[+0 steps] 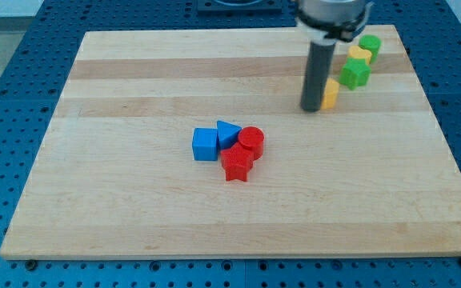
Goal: Push the blue triangle above the red circle
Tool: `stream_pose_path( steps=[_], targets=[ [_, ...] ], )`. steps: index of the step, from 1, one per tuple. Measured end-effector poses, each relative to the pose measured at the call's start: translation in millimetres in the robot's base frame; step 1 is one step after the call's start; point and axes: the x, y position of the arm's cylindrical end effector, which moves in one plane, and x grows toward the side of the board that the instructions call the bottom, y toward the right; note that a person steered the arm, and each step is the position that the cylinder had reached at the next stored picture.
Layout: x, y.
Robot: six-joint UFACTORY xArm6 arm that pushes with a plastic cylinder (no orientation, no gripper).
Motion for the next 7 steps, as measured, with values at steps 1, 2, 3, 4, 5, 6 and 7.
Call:
stream_pose_path(
  steps=[1, 2, 3, 4, 5, 6, 7],
  targets=[
    [-2, 7],
    [-2, 10],
    [-4, 20],
    [2, 9],
    [8, -51],
    [8, -111],
    [6, -165]
  ],
)
